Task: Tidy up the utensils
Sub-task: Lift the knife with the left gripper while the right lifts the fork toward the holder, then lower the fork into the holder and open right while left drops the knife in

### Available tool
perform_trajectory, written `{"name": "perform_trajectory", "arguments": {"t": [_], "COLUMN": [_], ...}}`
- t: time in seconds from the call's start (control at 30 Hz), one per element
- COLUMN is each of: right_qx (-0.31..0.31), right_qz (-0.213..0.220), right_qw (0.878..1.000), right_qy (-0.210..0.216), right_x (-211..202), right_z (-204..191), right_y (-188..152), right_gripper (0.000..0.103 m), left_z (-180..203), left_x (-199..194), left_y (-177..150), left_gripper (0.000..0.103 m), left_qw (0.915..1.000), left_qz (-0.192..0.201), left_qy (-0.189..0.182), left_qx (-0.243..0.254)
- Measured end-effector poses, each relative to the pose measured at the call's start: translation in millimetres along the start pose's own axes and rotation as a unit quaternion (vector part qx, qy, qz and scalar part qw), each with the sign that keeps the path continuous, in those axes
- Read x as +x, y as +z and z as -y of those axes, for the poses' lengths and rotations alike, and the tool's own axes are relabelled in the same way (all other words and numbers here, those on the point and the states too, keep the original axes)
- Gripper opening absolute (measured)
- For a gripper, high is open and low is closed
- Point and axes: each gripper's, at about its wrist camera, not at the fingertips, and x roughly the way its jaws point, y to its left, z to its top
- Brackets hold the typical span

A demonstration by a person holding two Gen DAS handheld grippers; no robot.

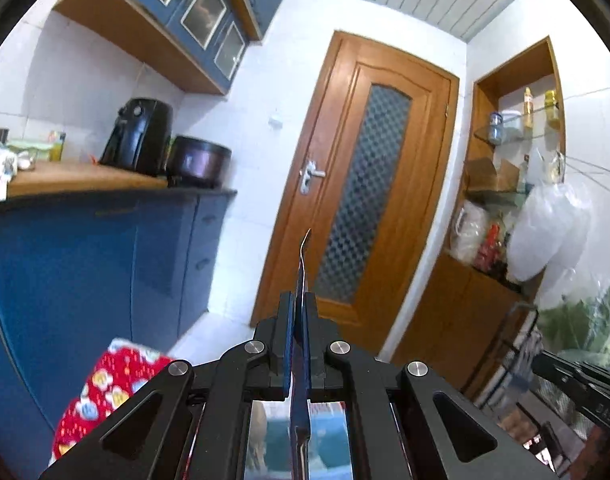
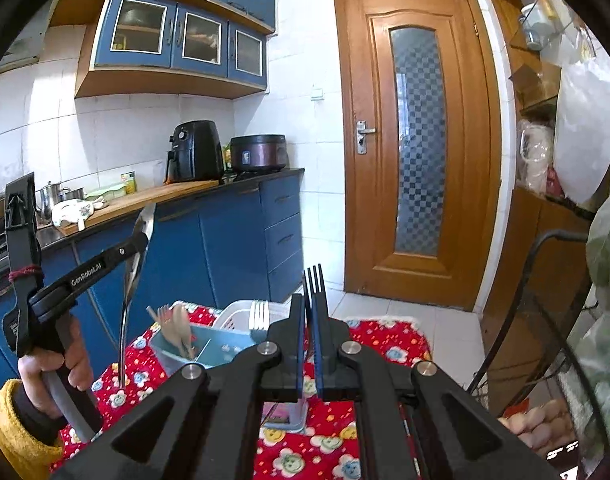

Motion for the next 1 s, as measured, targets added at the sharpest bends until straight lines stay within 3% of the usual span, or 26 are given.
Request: {"name": "perform_trajectory", "arguments": {"t": [0.23, 0.47, 1.0], "right_qx": [-0.016, -0.034, -0.023], "right_qz": [0.017, 0.024, -0.048], "right_qw": [1.0, 0.998, 0.999], "right_qy": [-0.019, -0.039, 0.005], "right_x": [7, 33, 94], "right_z": [0, -6, -21], "right_y": [27, 44, -3], "right_gripper": [0.005, 0.005, 0.005], "left_z": [-1, -10, -20], "left_x": [25, 50, 55], "left_y": [12, 0, -32], "left_gripper": [0.003, 0.003, 0.003], "left_qw": [0.9991, 0.9978, 0.9978], "left_qz": [0.035, 0.046, 0.043], "left_qy": [0.023, 0.048, 0.05], "left_qx": [0.003, 0.004, 0.011]}}
